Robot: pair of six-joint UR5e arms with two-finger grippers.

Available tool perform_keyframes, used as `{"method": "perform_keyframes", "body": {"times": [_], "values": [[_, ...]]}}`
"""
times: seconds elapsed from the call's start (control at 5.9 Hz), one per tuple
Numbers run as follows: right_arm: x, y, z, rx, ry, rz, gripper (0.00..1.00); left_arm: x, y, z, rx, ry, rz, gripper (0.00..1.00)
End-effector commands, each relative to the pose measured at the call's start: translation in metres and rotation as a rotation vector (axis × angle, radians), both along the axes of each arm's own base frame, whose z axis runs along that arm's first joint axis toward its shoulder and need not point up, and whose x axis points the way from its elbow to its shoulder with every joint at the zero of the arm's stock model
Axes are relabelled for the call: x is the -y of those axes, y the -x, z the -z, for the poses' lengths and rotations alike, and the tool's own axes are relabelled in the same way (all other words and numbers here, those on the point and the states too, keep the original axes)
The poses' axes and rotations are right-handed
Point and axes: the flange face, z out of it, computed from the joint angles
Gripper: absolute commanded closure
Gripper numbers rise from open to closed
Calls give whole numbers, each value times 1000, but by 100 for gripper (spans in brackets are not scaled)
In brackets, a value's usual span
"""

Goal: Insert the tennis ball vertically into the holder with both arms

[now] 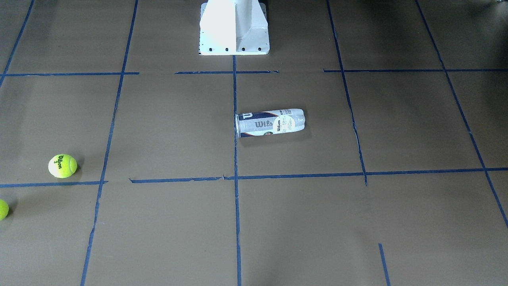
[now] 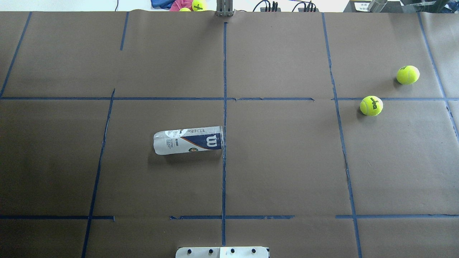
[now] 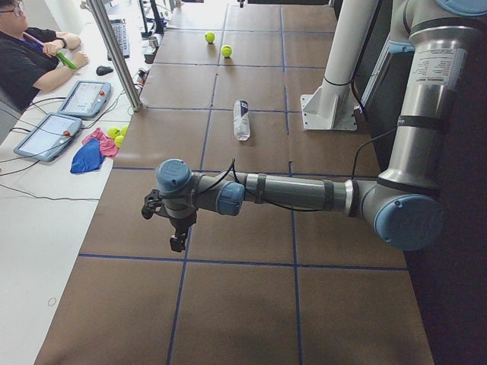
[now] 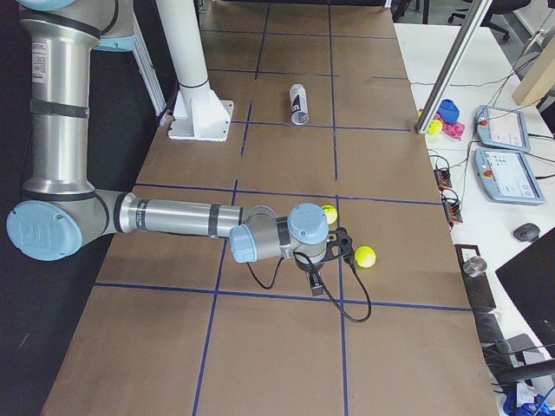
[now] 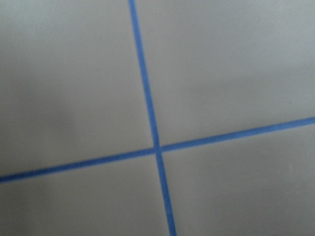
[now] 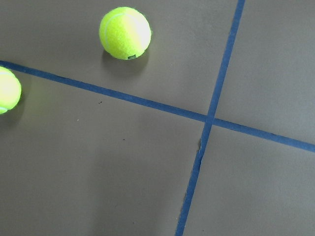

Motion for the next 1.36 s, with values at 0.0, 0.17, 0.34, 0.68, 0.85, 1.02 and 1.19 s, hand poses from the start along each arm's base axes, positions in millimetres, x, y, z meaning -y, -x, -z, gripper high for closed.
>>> {"method": "perform_keyframes", "body": {"times": [0.0, 0.17, 0.34, 0.68, 0.85, 1.02, 1.19], "values": [[8, 1, 10, 0, -26, 1, 0, 19, -36, 50, -51, -187, -2, 0], [10, 1, 13, 0, -29, 1, 0, 35, -90, 94, -75, -294, -84, 0], [10, 1, 13, 0, -32, 2, 0, 52, -131, 151, -109, -383, -138, 0], [10, 1, 13, 0, -31, 1, 0, 47, -238, 247, -178, -523, -284, 0], [11, 1, 14, -1, -32, 0, 0, 37, -289, 282, -198, -575, -342, 0], [11, 1, 14, -1, -32, 0, 0, 18, -339, 317, -167, -657, -346, 0], [11, 1, 14, 0, -32, 1, 0, -19, -397, 332, -117, -717, -354, 0]]}}
